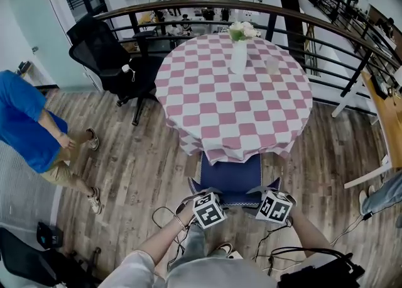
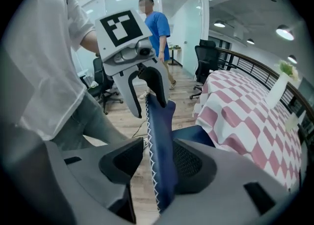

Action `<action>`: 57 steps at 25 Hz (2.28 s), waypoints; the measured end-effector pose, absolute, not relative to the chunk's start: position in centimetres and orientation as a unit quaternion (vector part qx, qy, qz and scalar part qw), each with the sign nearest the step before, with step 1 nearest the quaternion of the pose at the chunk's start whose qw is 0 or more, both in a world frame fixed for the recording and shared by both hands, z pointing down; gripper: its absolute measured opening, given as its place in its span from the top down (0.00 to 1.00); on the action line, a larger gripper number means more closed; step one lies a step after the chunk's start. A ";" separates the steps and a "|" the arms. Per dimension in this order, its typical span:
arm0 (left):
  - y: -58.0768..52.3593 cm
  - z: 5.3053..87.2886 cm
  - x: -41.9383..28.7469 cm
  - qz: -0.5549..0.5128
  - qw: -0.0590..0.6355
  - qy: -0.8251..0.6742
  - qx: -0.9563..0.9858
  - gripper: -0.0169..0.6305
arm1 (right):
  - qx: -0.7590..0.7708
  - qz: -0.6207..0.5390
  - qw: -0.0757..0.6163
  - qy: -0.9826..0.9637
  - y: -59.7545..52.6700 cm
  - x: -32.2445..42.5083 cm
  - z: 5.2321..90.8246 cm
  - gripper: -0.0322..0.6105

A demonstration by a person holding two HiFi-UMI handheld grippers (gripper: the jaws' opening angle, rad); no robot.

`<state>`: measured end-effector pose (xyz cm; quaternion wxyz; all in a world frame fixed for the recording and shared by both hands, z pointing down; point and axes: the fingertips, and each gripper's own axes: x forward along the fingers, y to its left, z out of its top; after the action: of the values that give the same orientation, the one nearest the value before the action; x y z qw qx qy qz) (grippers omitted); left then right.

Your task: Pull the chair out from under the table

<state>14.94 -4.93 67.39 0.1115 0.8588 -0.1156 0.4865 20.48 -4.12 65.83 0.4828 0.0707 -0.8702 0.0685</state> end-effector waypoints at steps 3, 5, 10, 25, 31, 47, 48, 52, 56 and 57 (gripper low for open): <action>-5.1 68.1 15.4 0.500 0.105 -0.098 0.854 0.61 | 0.068 0.077 0.479 -0.872 -4.7 19.9 66.8 0.68; -4.9 68.5 15.8 0.508 0.104 -0.080 0.851 0.61 | 0.063 0.087 0.479 -0.871 -4.8 19.8 67.4 0.68; -4.9 69.5 16.0 0.522 0.091 -0.066 0.846 0.71 | 0.047 0.111 0.480 -0.869 -4.4 19.7 68.2 0.68; -4.5 69.7 16.2 0.530 0.087 -0.035 0.843 0.79 | 0.024 0.104 0.490 -0.865 -3.8 19.7 68.1 0.75; -2.8 69.5 15.9 0.534 0.102 -0.017 0.839 0.79 | 0.014 0.105 0.493 -0.864 -2.3 19.4 67.8 0.76; 2.0 69.7 15.8 0.537 0.112 -0.016 0.836 0.79 | 0.010 0.109 0.496 -0.861 2.5 19.3 68.0 0.76; 2.4 69.7 15.8 0.538 0.112 -0.016 0.836 0.79 | 0.008 0.110 0.496 -0.861 2.9 19.3 67.9 0.76; 3.7 69.8 15.9 0.538 0.112 -0.019 0.835 0.79 | 0.004 0.105 0.495 -0.863 4.1 19.2 68.0 0.76; 5.0 69.8 15.8 0.542 0.114 -0.017 0.833 0.79 | 0.003 0.105 0.495 -0.862 5.3 19.2 68.0 0.76; 5.3 69.8 15.8 0.543 0.114 -0.015 0.832 0.79 | 0.002 0.107 0.497 -0.861 5.7 19.2 68.0 0.76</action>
<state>15.79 5.32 69.79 0.1141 0.8317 -0.0148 0.5431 19.24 5.68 68.02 0.4967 0.0023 -0.8613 0.1067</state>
